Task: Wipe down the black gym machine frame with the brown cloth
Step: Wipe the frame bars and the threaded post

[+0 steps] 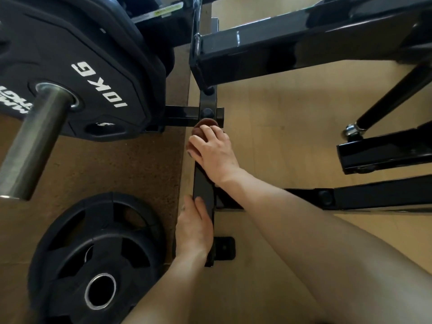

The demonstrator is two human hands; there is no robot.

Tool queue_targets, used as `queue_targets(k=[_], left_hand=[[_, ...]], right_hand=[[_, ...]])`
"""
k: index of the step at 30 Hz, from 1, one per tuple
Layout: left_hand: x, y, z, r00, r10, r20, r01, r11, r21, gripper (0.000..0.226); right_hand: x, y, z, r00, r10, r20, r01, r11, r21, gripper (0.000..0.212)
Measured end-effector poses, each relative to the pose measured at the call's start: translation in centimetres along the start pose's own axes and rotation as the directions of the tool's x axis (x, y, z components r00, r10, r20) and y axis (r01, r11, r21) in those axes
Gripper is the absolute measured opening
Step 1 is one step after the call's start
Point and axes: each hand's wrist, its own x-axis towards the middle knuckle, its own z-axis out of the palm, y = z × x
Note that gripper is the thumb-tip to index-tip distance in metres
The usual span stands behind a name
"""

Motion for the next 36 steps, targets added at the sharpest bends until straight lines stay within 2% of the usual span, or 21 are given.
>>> queue_targets(k=[2, 4, 6, 8, 10, 11, 12, 14, 16, 18, 20, 22, 25, 27, 30, 36], left_hand=[[-0.3, 0.3, -0.1, 1.000, 0.012, 0.014, -0.012, 1.000, -0.008, 0.027], [-0.3, 0.7, -0.6, 0.998, -0.004, 0.062, 0.005, 1.000, -0.014, 0.037], [0.0, 1.0, -1.6, 0.987, -0.052, 0.154, 0.050, 0.999, 0.017, 0.041], [0.2, 1.5, -3.7, 0.948, -0.127, 0.292, 0.091, 0.987, 0.133, 0.041], [-0.8, 2.1, -6.3, 0.910, -0.184, 0.372, 0.109, 0.971, 0.214, 0.043], [-1.8, 2.6, -7.5, 0.902, -0.212, 0.376, 0.123, 0.961, 0.247, 0.044], [-3.0, 3.1, -8.9, 0.898, -0.223, 0.380, 0.124, 0.955, 0.268, 0.046], [-5.5, 4.7, -11.6, 0.890, -0.225, 0.397, 0.079, 0.933, 0.352, 0.049], [-7.8, 7.0, -14.3, 0.855, -0.269, 0.444, 0.166, 0.952, 0.259, 0.053], [-10.0, 9.2, -17.3, 0.844, -0.217, 0.490, 0.110, 0.965, 0.239, 0.056], [-12.2, 11.6, -20.4, 0.828, -0.206, 0.522, 0.121, 0.974, 0.192, 0.057], [-14.5, 14.7, -23.8, 0.810, -0.175, 0.560, 0.148, 0.985, 0.094, 0.055], [-17.9, 20.1, -30.2, 0.809, -0.155, 0.567, 0.220, 0.974, -0.048, 0.046], [-20.1, 23.9, -35.0, 0.836, -0.144, 0.529, 0.228, 0.969, -0.095, 0.035], [-23.1, 28.7, -42.7, 0.863, -0.126, 0.489, 0.196, 0.976, -0.093, 0.030], [-27.3, 35.8, -55.6, 0.891, -0.059, 0.451, 0.063, 0.998, 0.007, 0.021]], right_hand=[[0.6, -0.5, -0.6, 0.998, 0.039, 0.053, -0.037, 0.998, -0.043, 0.029], [-0.1, -1.5, -1.6, 0.992, 0.059, 0.111, -0.050, 0.995, -0.087, 0.030], [-2.0, -2.6, -2.9, 0.980, 0.059, 0.191, -0.045, 0.996, -0.080, 0.030], [-4.5, -3.8, -4.5, 0.953, 0.057, 0.298, -0.042, 0.998, -0.056, 0.029], [-6.4, -4.9, -6.3, 0.892, 0.063, 0.448, -0.031, 0.996, -0.078, 0.028], [-7.2, -5.4, -7.4, 0.835, 0.074, 0.545, -0.046, 0.997, -0.064, 0.028], [-7.9, -6.0, -8.6, 0.773, 0.086, 0.628, -0.097, 0.995, -0.016, 0.028], [-9.7, -7.3, -10.9, 0.680, 0.145, 0.718, -0.312, 0.944, 0.105, 0.026], [-11.7, -8.8, -14.0, 0.627, 0.264, 0.733, -0.547, 0.820, 0.172, 0.026], [-12.9, -10.8, -17.9, 0.575, 0.342, 0.743, -0.686, 0.696, 0.211, 0.030], [-13.0, -13.0, -22.5, 0.547, 0.375, 0.749, -0.771, 0.574, 0.275, 0.036], [-12.1, -15.6, -27.9, 0.511, 0.412, 0.754, -0.837, 0.436, 0.329, 0.033], [-10.0, -19.6, -35.9, 0.470, 0.417, 0.778, -0.881, 0.277, 0.384, 0.038], [-8.7, -22.4, -41.1, 0.458, 0.375, 0.806, -0.888, 0.235, 0.395, 0.043], [-7.0, -26.7, -48.7, 0.448, 0.328, 0.831, -0.888, 0.267, 0.374, 0.049], [-4.3, -33.8, -61.0, 0.504, 0.189, 0.843, -0.840, 0.333, 0.428, 0.056]])
